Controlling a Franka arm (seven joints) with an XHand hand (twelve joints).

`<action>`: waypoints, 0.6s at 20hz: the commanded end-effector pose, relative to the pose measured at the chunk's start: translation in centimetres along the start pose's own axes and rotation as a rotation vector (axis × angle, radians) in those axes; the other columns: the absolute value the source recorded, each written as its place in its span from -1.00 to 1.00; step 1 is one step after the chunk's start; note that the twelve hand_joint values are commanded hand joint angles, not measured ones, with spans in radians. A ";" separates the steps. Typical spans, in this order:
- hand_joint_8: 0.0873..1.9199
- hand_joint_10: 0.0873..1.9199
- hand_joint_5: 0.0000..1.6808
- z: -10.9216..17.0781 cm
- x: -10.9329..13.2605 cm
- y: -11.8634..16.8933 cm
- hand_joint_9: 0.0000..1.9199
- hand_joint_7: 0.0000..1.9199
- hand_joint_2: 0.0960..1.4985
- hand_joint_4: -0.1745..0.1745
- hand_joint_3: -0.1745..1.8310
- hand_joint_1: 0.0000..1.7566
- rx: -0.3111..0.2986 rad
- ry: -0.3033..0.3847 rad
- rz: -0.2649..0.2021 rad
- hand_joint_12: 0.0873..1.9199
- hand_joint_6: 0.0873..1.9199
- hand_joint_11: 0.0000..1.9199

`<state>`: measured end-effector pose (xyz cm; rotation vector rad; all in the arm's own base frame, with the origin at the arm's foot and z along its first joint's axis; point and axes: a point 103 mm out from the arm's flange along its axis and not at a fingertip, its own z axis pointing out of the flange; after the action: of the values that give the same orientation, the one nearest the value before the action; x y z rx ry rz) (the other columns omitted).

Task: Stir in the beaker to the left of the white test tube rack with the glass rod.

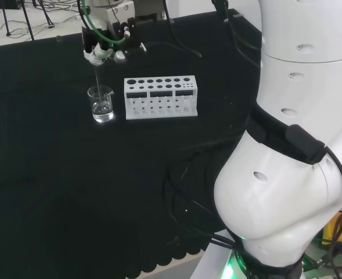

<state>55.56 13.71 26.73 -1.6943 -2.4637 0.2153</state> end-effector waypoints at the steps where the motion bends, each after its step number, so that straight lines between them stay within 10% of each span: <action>1: -0.35 -0.57 0.74 0.0 0.7 1.8 0.78 0.39 0.35 -1.00 -1.00 0.51 -0.009 -0.009 -0.013 -0.74 -1.00 0.80; 12: -0.35 -0.57 0.75 -1.4 -1.4 0.7 0.78 0.39 0.35 -1.00 -1.00 0.51 -0.034 -0.037 0.004 -0.74 -1.00 0.80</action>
<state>58.32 13.53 26.89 -1.7109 -2.4898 0.2094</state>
